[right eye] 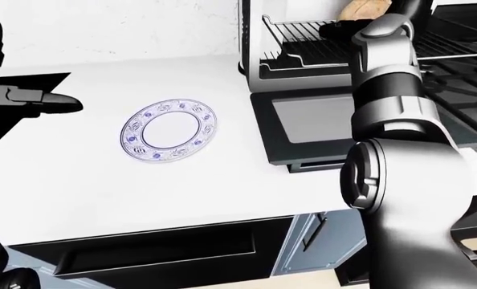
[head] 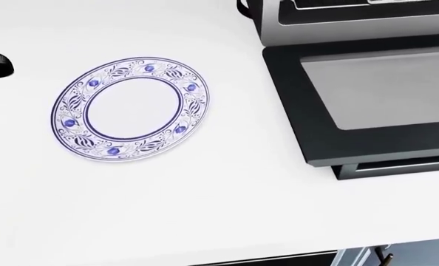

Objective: Pick the bread from the top rack and place it on the plate on the counter.

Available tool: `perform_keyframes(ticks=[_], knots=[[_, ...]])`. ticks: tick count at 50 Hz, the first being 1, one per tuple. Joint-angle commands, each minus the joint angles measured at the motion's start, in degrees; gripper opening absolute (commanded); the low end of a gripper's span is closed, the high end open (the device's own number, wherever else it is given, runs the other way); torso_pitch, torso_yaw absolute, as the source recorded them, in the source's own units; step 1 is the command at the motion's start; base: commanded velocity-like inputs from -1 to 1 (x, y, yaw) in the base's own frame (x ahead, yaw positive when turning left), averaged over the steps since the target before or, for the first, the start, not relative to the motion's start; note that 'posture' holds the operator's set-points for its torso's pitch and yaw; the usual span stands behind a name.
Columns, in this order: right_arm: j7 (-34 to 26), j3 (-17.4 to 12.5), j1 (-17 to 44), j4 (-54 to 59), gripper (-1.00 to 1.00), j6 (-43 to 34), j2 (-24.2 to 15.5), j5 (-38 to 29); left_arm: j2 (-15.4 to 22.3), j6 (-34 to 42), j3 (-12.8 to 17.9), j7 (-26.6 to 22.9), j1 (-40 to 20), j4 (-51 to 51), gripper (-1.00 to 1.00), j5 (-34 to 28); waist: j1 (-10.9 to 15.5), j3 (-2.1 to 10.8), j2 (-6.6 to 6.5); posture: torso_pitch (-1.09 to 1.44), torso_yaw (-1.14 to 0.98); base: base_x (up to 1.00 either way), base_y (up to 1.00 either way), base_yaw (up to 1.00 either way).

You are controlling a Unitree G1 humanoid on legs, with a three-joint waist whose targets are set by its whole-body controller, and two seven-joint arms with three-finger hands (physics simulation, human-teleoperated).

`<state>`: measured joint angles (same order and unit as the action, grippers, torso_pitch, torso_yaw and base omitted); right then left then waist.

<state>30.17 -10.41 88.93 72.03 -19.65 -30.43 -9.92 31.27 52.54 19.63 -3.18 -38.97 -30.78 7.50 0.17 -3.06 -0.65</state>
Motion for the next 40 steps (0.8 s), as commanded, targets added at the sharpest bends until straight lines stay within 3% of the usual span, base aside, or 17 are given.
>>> perform_keyframes(ticks=[1,4,7,10,18,26,40], knots=[[0.07,0.13,2.28,-2.26,1.0,1.38,-0.63,-0.43,0.82,-1.66,0.78,0.2,-1.36,-1.18,1.0,-0.38,0.03,1.64,0.05,0.0,0.0,0.0,0.0,0.0],[0.2,0.03,2.13,-2.29,1.0,1.16,-0.79,-0.29,0.77,-1.67,0.94,0.1,-1.2,-1.31,1.0,-0.41,0.03,1.65,0.07,0.0,0.0,0.0,0.0,0.0],[0.12,0.09,2.02,-2.36,0.76,0.75,-0.77,-0.23,0.81,-1.59,1.11,0.01,-0.97,-1.52,1.0,-0.39,0.05,1.65,0.09,0.0,0.0,0.0,0.0,0.0],[0.1,0.19,2.1,-2.41,0.73,0.49,-0.91,-0.31,0.85,-1.46,1.34,-0.02,-0.92,-1.7,1.0,-0.29,0.04,1.64,0.11,0.0,0.0,0.0,0.0,0.0],[0.04,0.0,1.99,-2.39,0.22,0.43,-0.97,-0.09,0.72,-1.77,1.16,0.15,-0.83,-1.52,1.0,-0.4,0.09,1.64,0.13,0.0,0.0,0.0,0.0,0.0],[-0.11,0.07,1.93,-2.62,0.12,0.13,-1.16,0.05,1.05,-1.18,1.56,-0.04,-0.77,-2.18,1.0,-0.18,0.04,1.63,0.15,0.0,0.0,0.0,0.0,0.0],[-0.08,0.12,2.1,-2.63,-0.32,-0.23,-1.11,0.08,1.61,-0.91,2.12,0.0,-0.64,-2.46,1.0,0.36,-0.01,1.62,0.1,0.0,0.0,0.0,0.0,0.0]])
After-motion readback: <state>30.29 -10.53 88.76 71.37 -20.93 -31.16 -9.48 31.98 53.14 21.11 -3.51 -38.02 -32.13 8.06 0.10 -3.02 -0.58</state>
